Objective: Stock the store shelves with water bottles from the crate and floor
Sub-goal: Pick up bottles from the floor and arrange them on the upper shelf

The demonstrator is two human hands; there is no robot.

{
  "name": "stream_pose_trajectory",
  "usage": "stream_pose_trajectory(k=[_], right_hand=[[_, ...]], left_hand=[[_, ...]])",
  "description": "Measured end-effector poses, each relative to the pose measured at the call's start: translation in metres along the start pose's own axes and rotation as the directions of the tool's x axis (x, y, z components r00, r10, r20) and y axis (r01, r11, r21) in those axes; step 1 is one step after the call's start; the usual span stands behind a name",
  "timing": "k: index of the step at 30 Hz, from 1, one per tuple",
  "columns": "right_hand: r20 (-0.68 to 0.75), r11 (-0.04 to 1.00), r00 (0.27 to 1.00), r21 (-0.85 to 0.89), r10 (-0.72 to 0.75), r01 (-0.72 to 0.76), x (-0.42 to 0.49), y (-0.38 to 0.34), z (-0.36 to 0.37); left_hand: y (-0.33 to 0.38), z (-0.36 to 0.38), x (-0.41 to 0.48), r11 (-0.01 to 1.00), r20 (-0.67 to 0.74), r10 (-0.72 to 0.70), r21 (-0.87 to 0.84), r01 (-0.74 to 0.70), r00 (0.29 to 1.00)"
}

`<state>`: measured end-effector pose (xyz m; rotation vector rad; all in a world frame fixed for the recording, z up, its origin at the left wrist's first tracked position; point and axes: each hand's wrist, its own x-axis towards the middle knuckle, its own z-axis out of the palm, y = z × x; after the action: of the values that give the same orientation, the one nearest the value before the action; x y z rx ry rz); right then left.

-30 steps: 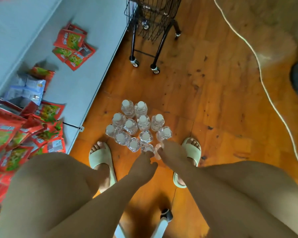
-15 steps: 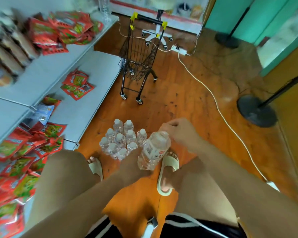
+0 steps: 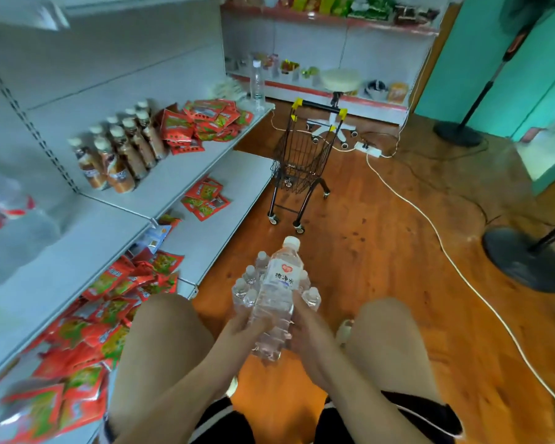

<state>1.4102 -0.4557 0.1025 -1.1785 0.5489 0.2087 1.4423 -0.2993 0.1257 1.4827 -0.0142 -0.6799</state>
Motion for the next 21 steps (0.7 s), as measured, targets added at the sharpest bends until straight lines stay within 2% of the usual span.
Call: stream_pose_trajectory(k=[7,12,17,21], right_hand=[[0.015,0.970,0.999,-0.239,0.040,-0.035,-0.013,0.019,0.039],[0.127,0.882,0.989,-0.453,-0.079,0.128,-0.011,0.018,0.064],[0.262,0.831,0.957,-0.499,-0.129,0.248,-0.001,0.031,0.093],[0.340,0.822,0.940,-0.527,-0.030,0.216,0.006,0.048,0.117]], left_hand=[[-0.030,-0.033,-0.039,0.994,-0.038,-0.090,0.051,0.092,0.995],[-0.029,-0.045,-0.061,0.996,-0.121,-0.067,-0.069,0.058,0.990],[-0.046,-0.057,-0.074,0.988,-0.270,-0.039,-0.156,-0.004,0.962],[-0.050,-0.074,-0.089,0.985,-0.380,-0.072,-0.173,0.005,0.922]])
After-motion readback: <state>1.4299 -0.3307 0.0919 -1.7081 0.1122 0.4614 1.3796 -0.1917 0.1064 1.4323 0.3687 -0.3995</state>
